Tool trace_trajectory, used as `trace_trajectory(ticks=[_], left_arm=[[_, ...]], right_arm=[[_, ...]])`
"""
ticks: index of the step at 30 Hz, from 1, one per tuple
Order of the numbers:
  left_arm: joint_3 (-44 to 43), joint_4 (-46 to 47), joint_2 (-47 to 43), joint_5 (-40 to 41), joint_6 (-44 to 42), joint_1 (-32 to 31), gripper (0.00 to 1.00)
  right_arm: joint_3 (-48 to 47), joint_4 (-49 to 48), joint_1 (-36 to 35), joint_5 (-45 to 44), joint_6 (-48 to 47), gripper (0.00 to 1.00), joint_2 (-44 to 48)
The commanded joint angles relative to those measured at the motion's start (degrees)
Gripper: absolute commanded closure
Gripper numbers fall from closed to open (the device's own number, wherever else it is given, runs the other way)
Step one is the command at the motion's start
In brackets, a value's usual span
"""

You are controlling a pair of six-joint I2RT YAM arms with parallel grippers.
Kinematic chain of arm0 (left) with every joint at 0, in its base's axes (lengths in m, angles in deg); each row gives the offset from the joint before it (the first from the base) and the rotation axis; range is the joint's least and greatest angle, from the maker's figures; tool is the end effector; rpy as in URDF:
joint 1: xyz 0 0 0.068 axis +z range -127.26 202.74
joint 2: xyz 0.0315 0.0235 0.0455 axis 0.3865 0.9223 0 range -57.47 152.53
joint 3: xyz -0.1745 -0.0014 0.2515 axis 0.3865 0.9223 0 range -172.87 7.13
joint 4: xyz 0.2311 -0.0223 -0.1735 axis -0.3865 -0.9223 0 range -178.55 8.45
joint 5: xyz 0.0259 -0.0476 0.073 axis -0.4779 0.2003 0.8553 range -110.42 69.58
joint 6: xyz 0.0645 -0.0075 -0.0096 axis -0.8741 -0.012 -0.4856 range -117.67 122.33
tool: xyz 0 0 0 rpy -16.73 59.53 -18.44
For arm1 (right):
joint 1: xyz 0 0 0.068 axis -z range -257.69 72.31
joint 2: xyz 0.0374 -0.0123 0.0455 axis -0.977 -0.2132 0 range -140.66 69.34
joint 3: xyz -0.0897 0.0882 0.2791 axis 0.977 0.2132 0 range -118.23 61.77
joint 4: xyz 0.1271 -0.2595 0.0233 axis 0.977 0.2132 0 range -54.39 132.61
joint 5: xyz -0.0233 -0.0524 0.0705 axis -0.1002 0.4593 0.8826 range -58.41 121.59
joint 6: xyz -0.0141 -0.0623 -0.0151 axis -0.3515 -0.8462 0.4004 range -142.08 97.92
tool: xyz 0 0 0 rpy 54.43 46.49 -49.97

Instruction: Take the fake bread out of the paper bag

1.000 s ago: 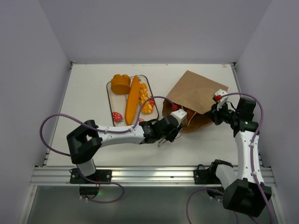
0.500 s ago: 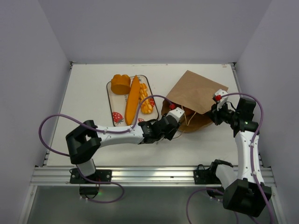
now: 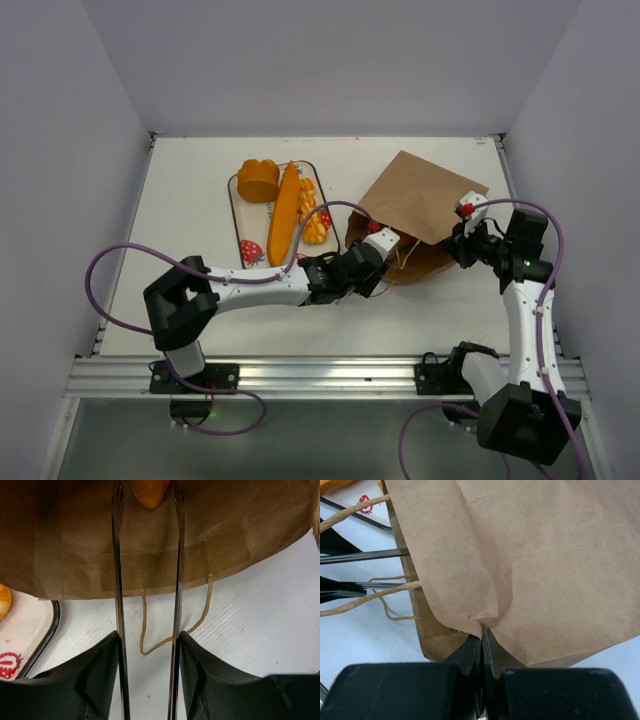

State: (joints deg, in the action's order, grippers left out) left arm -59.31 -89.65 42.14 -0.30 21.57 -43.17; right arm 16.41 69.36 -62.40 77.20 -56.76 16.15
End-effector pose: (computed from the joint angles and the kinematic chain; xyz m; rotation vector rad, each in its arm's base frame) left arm 0.1896 -0.3807 0.2265 0.7289 2.1489 -0.3976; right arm 0.2068 -0.0183 0.3012 -0.7238 1.9463 0.3903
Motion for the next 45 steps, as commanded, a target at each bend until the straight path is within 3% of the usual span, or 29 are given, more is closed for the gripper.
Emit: trace_trajectory(ticks=[1, 14, 18, 21, 23, 29, 45], left_arm=[[-3.7, 2.6, 1.2, -1.0, -1.9, 1.0, 0.48], [-11.7, 1.4, 9.9, -1.3, -2.5, 3.0, 0.48], [-12.5, 1.5, 10.5, -1.9, -2.6, 3.1, 0.53], [-12.4, 1.8, 10.3, -2.6, -2.7, 3.2, 0.64], [-12.2, 1.8, 10.0, -2.7, -2.8, 3.2, 0.77], [-9.2, 1.2, 6.0, -4.3, -3.1, 3.2, 1.0], [6.1, -5.4, -14.8, -11.0, 0.5, 3.1, 1.0]], right_arm=[[0.4, -0.6, -0.3, 1.6, 0.6, 1.0, 0.5], [0.5, -0.5, -0.3, 1.8, 0.5, 1.0, 0.6], [0.5, -0.6, -0.3, 1.8, 0.5, 1.0, 0.6], [0.7, -0.6, -0.3, 1.8, 0.6, 1.0, 0.5], [0.6, -0.7, -0.3, 1.7, 0.6, 1.0, 0.5], [0.6, -1.0, -0.4, 1.0, 0.9, 1.0, 0.5], [0.6, -3.2, -0.3, -0.3, 4.4, 1.0, 0.8]])
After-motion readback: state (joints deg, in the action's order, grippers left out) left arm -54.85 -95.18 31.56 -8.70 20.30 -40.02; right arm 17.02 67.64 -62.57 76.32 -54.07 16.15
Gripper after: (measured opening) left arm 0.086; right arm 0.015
